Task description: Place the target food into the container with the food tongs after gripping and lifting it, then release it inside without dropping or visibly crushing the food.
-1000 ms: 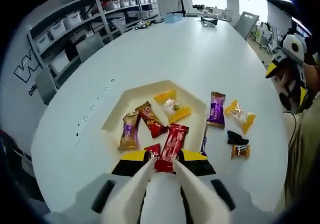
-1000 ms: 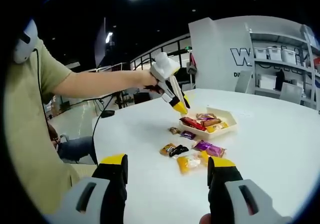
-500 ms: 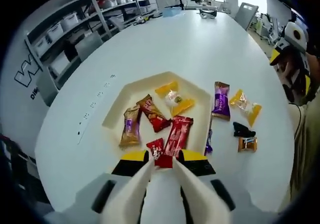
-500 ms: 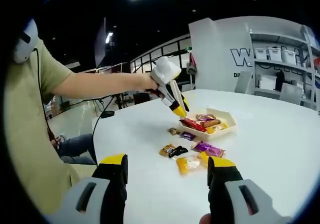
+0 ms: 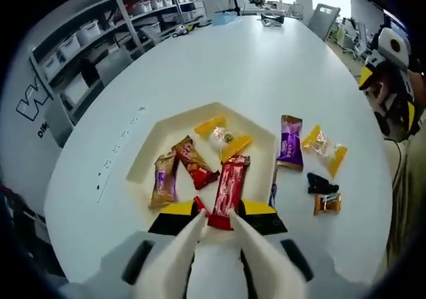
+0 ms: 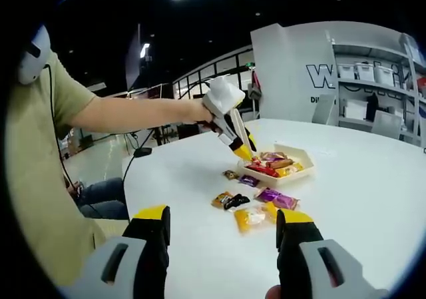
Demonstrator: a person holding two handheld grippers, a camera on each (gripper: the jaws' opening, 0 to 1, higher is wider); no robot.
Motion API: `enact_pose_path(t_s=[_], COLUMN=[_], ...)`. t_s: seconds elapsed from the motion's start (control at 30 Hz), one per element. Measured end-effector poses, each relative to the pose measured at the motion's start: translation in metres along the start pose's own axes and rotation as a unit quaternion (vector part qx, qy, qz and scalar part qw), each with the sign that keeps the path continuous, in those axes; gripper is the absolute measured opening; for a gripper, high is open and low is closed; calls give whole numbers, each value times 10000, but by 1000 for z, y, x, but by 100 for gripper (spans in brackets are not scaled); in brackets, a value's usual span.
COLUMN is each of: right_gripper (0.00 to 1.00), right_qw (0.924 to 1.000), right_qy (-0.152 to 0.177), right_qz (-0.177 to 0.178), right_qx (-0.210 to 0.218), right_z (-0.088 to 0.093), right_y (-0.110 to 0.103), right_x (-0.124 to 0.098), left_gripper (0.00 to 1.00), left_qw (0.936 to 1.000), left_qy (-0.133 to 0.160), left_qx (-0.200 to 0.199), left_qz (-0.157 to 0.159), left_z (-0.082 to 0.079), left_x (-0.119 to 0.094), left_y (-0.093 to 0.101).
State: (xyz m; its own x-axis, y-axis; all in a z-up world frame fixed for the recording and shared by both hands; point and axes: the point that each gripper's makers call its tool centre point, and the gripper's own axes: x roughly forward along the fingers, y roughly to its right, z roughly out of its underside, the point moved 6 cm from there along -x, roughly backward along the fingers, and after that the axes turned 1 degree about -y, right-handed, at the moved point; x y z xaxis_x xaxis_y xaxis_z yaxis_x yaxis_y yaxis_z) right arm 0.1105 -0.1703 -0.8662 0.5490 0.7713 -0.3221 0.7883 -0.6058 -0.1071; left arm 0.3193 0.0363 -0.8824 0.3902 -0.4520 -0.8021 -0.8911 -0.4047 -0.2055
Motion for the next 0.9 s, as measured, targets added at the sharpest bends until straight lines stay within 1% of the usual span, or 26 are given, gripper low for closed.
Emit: enact_pose_path(t_s=[0.2, 0.53, 0.73, 0.9], right_gripper=[63, 63, 63, 63], right_qw=[10000, 10000, 10000, 10000], right_qy=[-7, 2, 0, 12], right_qz=[-16, -30, -33, -45], right_qx=[-8, -30, -28, -36], right_z=[0, -1, -1, -2], right_y=[-2, -4, -4, -5], right_x=[1, 1, 1, 2], left_gripper=[23, 23, 23, 23], left_qw=[10000, 9991, 9978, 9974], left_qy=[80, 310, 477, 502], left_qx=[-56, -194, -138, -50], left_qz=[13, 211, 438, 524], left_z=[-1, -5, -8, -8], left_x=[-6, -20, -29, -32], left_y=[0, 9, 24, 36])
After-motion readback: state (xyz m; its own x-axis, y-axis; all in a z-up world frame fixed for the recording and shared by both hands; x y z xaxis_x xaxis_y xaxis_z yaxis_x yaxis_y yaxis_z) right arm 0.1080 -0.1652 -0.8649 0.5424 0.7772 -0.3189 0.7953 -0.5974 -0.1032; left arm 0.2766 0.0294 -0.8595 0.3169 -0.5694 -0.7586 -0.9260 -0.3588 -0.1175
